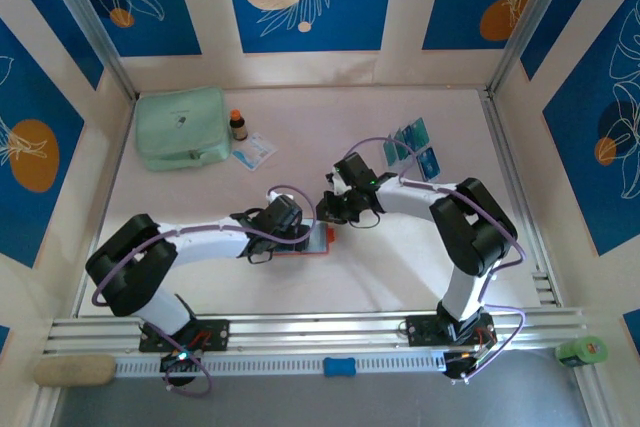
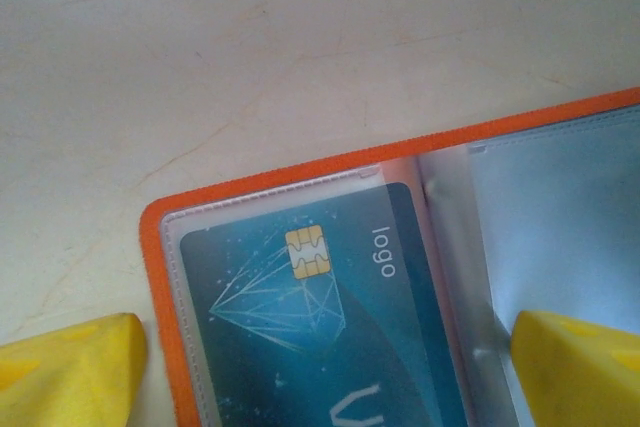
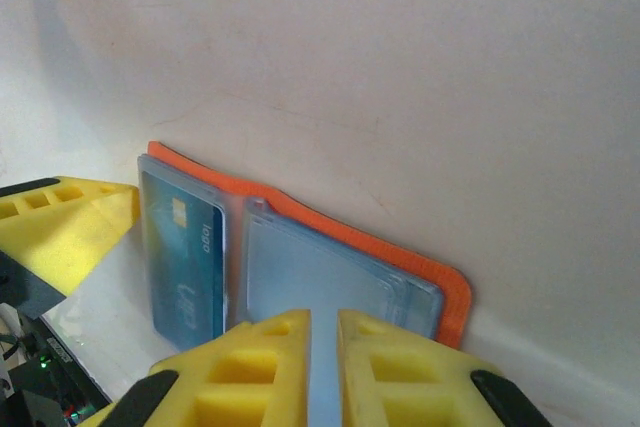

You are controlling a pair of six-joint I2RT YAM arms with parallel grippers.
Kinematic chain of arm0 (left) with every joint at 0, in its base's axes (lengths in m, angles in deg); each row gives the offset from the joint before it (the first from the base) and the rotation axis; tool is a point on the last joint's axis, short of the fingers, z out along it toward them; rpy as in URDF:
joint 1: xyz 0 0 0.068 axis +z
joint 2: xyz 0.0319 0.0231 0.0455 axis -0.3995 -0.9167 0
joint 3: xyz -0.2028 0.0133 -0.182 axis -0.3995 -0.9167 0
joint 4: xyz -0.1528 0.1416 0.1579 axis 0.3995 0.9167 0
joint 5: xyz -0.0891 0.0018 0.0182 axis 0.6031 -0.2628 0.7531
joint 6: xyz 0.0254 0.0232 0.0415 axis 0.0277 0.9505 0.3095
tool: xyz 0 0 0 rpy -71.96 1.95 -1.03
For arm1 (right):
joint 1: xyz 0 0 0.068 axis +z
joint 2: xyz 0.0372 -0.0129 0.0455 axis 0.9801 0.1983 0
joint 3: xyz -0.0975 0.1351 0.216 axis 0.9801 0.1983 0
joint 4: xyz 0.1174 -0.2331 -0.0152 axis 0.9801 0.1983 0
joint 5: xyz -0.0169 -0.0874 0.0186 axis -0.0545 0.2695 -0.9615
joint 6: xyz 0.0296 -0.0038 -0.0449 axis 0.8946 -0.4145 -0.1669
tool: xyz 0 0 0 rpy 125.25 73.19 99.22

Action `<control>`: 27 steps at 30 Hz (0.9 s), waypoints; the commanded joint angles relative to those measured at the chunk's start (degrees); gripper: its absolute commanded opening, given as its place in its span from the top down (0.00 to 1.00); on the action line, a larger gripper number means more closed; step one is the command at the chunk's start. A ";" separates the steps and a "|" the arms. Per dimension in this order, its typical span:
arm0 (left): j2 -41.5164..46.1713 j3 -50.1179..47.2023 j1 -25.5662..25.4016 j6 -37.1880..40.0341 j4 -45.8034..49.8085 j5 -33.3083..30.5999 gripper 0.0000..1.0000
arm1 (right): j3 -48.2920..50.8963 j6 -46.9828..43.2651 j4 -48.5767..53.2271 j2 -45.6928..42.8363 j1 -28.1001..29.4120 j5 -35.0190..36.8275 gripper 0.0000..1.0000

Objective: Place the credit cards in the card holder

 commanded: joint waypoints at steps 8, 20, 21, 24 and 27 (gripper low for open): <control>1.18 -0.92 -0.57 -0.23 0.14 -0.28 0.03 | 2.02 1.26 0.38 -0.68 0.95 0.05 0.85; 4.47 1.37 -0.58 1.37 2.47 -1.24 0.00 | -1.30 -1.49 4.48 -0.90 1.16 1.20 0.97; 4.34 1.41 -0.58 1.56 2.54 -1.29 0.00 | -1.41 -1.51 4.49 -0.59 1.30 1.20 0.97; 3.90 1.37 -0.58 1.84 2.89 -1.59 0.00 | -1.67 -1.49 4.40 0.24 1.55 1.20 0.98; 3.72 1.20 -0.57 2.10 3.05 -1.86 0.00 | -2.00 -1.50 4.31 1.26 1.82 1.11 0.98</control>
